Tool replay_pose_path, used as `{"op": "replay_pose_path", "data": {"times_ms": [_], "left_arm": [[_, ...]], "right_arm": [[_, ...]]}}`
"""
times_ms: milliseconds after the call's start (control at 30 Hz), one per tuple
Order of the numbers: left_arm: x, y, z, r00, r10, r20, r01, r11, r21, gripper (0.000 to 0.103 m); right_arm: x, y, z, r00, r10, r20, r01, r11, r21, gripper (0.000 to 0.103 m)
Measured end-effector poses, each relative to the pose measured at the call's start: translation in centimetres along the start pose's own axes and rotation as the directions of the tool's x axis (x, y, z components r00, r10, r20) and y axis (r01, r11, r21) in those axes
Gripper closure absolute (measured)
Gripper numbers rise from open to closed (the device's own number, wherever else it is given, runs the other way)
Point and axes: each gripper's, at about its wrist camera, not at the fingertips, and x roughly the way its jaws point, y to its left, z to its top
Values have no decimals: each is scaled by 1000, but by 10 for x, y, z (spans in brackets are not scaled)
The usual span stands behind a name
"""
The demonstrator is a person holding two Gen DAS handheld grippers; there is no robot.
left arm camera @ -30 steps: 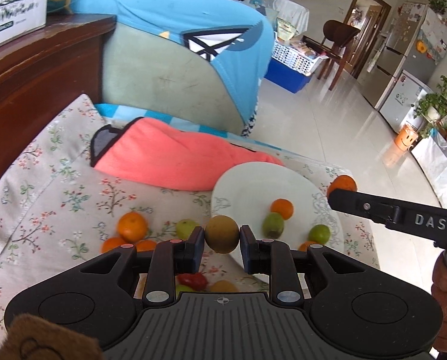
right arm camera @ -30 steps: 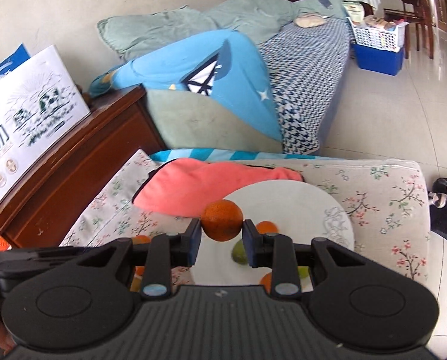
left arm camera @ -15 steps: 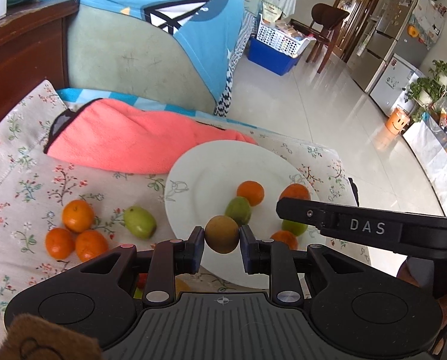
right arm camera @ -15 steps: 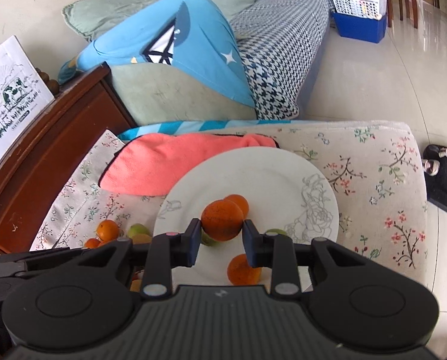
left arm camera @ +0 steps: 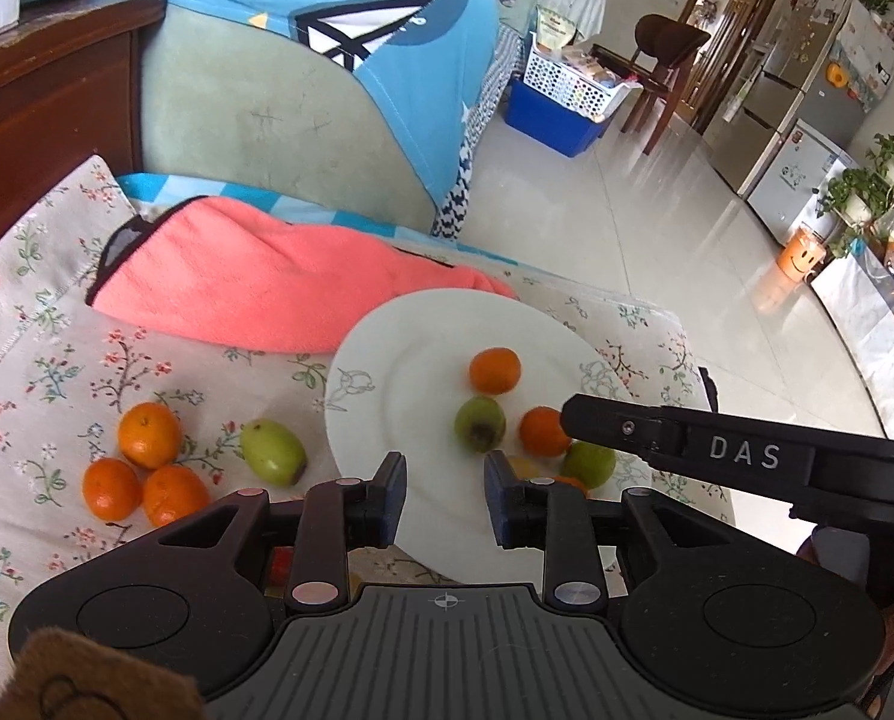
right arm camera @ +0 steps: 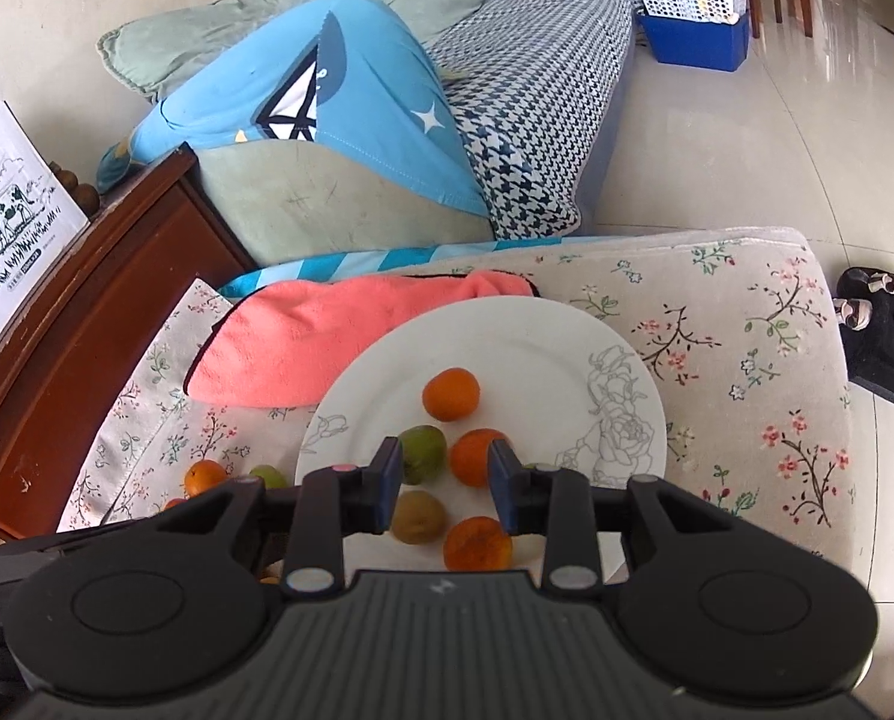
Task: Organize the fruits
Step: 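Carry the kiwi onto the white plate with the left gripper while the right gripper places its orange, then open both grippers and move them back over the fruit pile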
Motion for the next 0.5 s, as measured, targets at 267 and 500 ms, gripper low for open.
{"op": "replay_pose_path", "data": {"times_ms": [267,500], "left_arm": [[-24,14,6,998,67,18,-68,997,35,64],[-35,42,2,993,116,-6,-116,993,24,64]], "right_arm": [[-2,11,-5,999,35,-16,-36,998,-42,70],[-2,29,-15,995,91,-45,-96,990,-108,70]]}}
